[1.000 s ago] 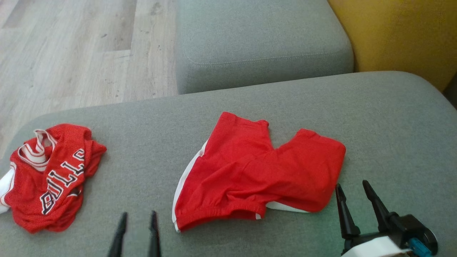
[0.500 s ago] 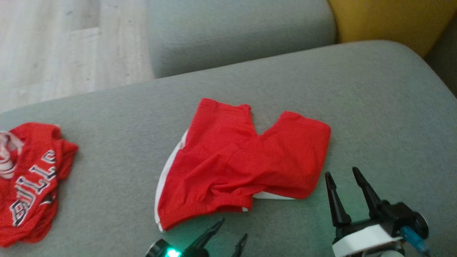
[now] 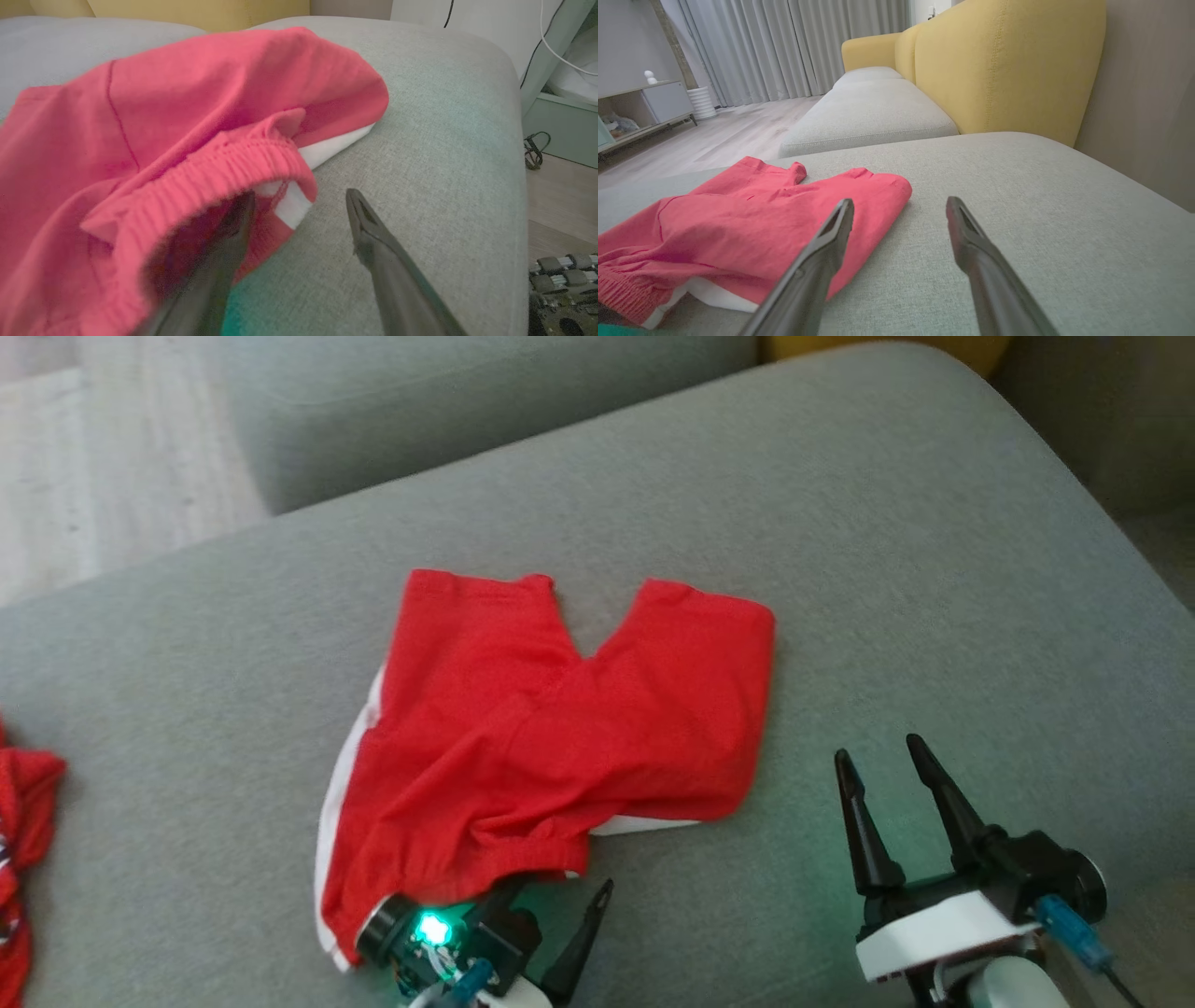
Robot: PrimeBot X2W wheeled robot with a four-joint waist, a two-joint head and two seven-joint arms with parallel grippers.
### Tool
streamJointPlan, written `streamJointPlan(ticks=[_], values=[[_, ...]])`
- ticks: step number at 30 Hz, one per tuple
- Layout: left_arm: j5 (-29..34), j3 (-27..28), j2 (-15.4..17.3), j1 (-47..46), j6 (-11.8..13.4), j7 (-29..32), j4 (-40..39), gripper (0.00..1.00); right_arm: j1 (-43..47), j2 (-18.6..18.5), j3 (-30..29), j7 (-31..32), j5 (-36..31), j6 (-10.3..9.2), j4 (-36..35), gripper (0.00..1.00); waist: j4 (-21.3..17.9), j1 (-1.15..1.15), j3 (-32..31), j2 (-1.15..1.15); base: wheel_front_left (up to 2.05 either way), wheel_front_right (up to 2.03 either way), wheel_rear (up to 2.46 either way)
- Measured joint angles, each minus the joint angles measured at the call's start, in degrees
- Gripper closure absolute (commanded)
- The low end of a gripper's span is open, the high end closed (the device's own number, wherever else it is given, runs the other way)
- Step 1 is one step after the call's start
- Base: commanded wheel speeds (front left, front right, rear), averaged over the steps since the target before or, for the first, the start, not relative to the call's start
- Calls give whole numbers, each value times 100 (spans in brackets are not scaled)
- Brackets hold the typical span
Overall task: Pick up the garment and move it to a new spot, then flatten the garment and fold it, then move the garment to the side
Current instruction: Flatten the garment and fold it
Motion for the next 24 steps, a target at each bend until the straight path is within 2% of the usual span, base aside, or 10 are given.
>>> streamJointPlan(ticks=[2,4,11,16,20,24], values=[[0,33,7,-12,15,0,19,0,1,1,23,0,0,0,0,0,-97,0,50,0,0,0,0],[4,66,14,-21,15,-1,5,100,1,1,25,0,0,0,0,0,-170,0,85,0,0,0,0],[2,105,42,-29,-44,0,-243,100,1,1,23,0,0,0,0,0,-229,-1,51,0,0,0,0],[-211,-4,32,-224,-376,0,-892,100,2,1,18,0,25,0,-2,0,-204,-1,-93,0,0,0,0],[-700,-313,40,-979,-431,-1,-1381,100,8,0,15,0,37,0,-46,0,-152,-1,-238,0,0,0,0],[-1424,-523,280,-2120,-474,207,-1974,100,49,0,9,0,76,0,-83,0,-57,-1,-368,0,0,0,0]])
